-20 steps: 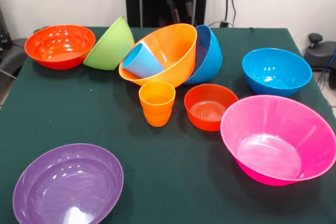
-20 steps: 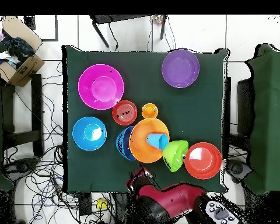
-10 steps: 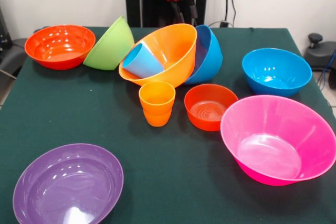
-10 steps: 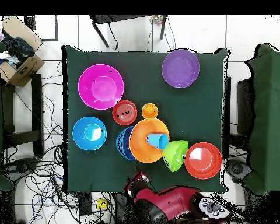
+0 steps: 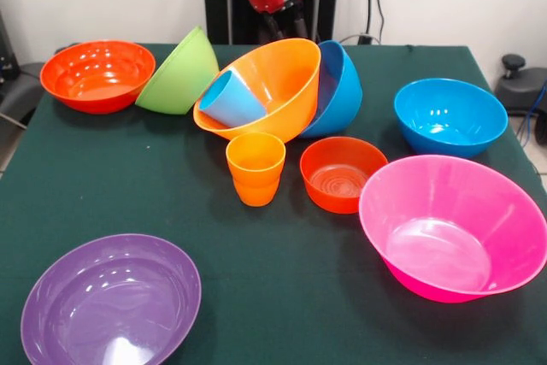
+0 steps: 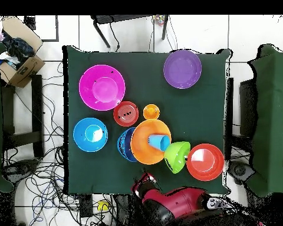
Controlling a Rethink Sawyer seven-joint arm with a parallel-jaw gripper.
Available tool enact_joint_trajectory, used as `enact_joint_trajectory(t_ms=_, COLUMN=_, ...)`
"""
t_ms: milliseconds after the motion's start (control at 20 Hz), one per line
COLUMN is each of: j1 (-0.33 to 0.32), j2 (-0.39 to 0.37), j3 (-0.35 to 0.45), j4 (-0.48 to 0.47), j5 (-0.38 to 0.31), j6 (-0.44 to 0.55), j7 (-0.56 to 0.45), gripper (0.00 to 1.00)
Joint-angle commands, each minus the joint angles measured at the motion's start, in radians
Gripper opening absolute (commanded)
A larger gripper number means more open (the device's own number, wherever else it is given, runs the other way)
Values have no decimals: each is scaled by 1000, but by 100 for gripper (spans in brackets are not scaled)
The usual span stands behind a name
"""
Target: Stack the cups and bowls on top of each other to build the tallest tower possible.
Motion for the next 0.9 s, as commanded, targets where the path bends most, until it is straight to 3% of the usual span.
enact_joint_trajectory(t_ms=50, j1=49, j2=37, j3=-27, j4=-158, j5=-39, j6=-78, j7=93, gripper=100)
enact_joint_trajectory(t_ms=400, j1=67, j2=-18, j3=-43, j4=-136, j5=-34, j6=-43, j7=100, gripper=100)
enact_joint_trajectory(t_ms=900, j1=50, j2=-119, j3=0, j4=-89, j5=-62, j6=28, j7=105, gripper=100)
